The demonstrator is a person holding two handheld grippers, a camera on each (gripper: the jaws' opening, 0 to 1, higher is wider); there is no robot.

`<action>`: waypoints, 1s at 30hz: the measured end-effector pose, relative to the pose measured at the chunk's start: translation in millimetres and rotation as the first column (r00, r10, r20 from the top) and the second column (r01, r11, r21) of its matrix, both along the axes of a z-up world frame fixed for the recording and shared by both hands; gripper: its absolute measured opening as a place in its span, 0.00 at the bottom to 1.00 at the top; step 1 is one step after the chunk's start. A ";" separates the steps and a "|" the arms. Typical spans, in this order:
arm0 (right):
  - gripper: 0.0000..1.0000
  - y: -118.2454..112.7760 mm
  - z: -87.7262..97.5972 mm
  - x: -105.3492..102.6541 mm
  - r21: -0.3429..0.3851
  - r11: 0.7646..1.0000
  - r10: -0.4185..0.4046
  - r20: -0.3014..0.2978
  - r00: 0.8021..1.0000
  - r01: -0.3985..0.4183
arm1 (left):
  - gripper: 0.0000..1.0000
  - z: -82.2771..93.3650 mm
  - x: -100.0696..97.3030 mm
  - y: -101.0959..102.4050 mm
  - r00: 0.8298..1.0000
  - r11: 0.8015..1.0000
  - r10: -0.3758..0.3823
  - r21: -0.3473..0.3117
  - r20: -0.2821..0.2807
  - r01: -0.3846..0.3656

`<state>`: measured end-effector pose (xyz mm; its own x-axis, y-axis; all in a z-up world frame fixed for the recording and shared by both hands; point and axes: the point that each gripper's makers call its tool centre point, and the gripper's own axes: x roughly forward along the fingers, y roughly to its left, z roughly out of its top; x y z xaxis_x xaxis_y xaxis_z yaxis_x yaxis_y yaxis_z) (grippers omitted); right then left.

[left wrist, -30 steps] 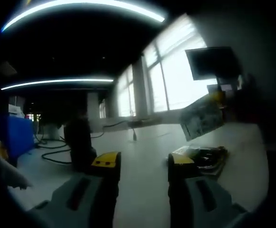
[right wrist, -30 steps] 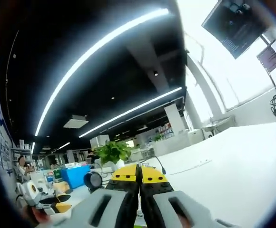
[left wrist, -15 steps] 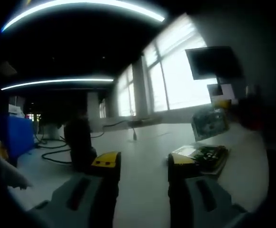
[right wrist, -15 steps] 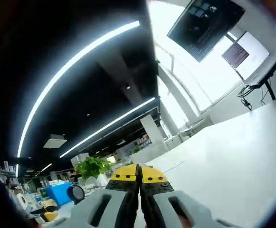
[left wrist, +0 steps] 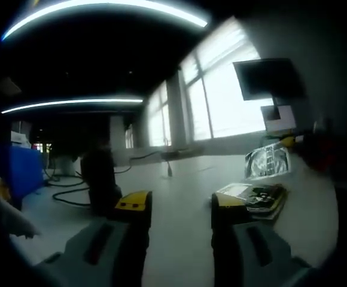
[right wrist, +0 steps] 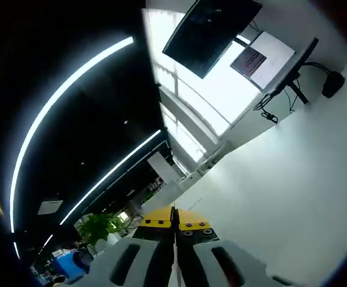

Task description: Clip sheet goods on table flip sheet goods clip sheet goods scan sheet goods put sheet goods back to table

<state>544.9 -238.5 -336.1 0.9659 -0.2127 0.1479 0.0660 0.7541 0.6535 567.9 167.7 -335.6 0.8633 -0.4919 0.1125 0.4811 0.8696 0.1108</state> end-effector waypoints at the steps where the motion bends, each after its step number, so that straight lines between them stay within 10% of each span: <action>1: 0.00 -1.2 -2.0 0.0 0.006 1.000 -0.005 -0.005 1.000 0.005 | 0.32 -0.1 0.1 0.0 1.000 1.000 0.000 0.001 0.000 0.000; 12: 0.00 -8.1 -36.0 -4.4 0.106 0.994 -0.011 -0.132 0.991 0.025 | 0.32 1.2 -0.1 -0.1 1.000 1.000 -0.002 -0.004 0.005 0.002; 16: 0.25 -4.7 -34.5 -6.7 0.165 0.986 0.006 -0.100 0.995 0.011 | 0.32 0.0 0.4 -0.2 1.000 1.000 -0.002 -0.003 -0.001 0.002; 30: 0.57 -12.7 -14.9 -16.4 0.055 0.998 -0.023 -0.047 0.999 0.026 | 0.32 -2.6 0.5 -0.9 1.000 1.000 0.003 0.013 -0.008 -0.003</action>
<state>528.5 -251.2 -351.0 0.9658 -0.2428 0.0909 0.1147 0.7146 0.6900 568.4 166.8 -338.2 0.8658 -0.4905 0.0991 0.4793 0.8697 0.1182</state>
